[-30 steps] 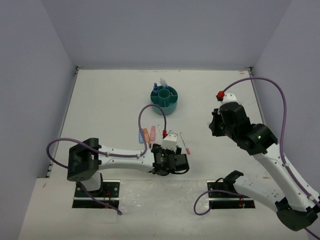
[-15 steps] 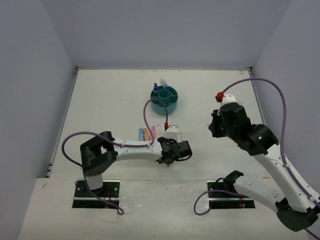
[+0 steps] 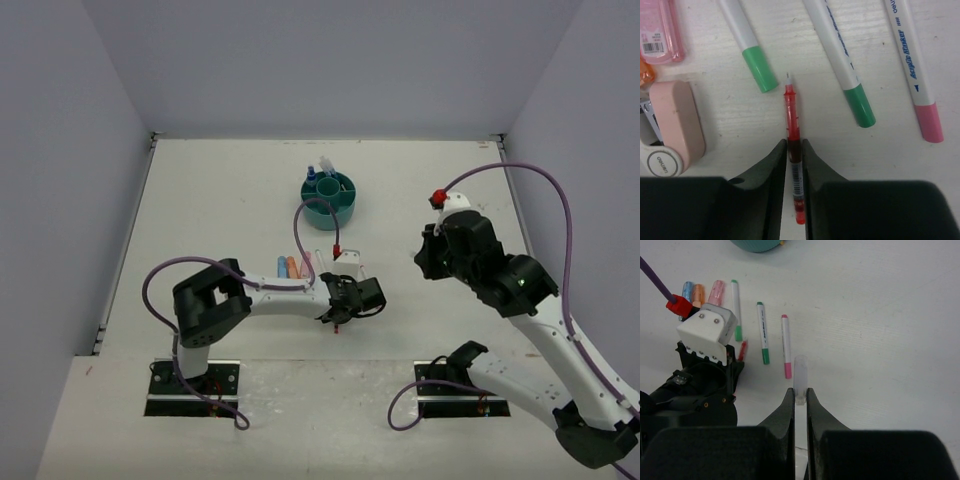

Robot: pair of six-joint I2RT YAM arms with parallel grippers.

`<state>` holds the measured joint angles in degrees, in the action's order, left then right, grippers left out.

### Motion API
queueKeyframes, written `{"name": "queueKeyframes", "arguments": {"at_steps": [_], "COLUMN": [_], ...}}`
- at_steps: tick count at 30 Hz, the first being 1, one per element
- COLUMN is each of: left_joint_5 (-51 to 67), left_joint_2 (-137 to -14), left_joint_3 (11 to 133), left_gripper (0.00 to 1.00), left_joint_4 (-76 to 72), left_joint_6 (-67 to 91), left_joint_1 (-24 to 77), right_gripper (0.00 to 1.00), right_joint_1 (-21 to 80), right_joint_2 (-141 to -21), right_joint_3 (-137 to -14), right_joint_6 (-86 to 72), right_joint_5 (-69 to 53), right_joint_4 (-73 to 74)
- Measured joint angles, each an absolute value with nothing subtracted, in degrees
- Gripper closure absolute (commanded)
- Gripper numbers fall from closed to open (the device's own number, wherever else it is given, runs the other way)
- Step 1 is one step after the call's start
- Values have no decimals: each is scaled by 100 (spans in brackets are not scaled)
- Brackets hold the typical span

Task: Sort the stationery into containers
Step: Pick up the pen from the center of the board, then close the pen cap on the pen.

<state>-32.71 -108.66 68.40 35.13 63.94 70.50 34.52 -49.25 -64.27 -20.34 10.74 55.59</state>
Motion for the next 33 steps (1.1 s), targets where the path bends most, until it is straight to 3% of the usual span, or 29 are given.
{"name": "queueKeyframes", "arguments": {"at_steps": [3, 11, 15, 19, 24, 29, 33], "left_joint_5": [-3277, -3270, -3483, -3105, -1759, -521, -19], "left_joint_2": [-10876, -10629, -9552, -7625, -5557, -4966, -5002], "left_joint_3": [6840, 6568, 6091, 5665, 5406, 5263, 5161], "left_gripper": [100, 100, 100, 100, 100, 100, 100], "left_joint_4": [3457, 3273, 3225, 2637, 2053, 2102, 2366], "left_joint_6": [6385, 6158, 5030, 3387, 1830, 1095, 860], "left_joint_1": [7051, 7103, 7282, 7323, 7306, 7317, 7317], "right_gripper": [100, 100, 100, 100, 100, 100, 100], "right_joint_1": [3454, 3454, 3448, 3437, 3453, 3502, 3503], "right_joint_2": [-4859, -4765, -4767, -4623, -4350, -4504, -5108], "right_joint_3": [-6416, -6414, -6350, -6241, -6172, -6160, -6277], "right_joint_6": [-2027, -1989, -1877, -1598, -1320, -1286, -1155], "right_joint_5": [1061, 944, 624, -584, -2714, -4413, -4963], "right_joint_4": [5547, 5458, 5329, 5077, 4483, 3725, 3588]}}
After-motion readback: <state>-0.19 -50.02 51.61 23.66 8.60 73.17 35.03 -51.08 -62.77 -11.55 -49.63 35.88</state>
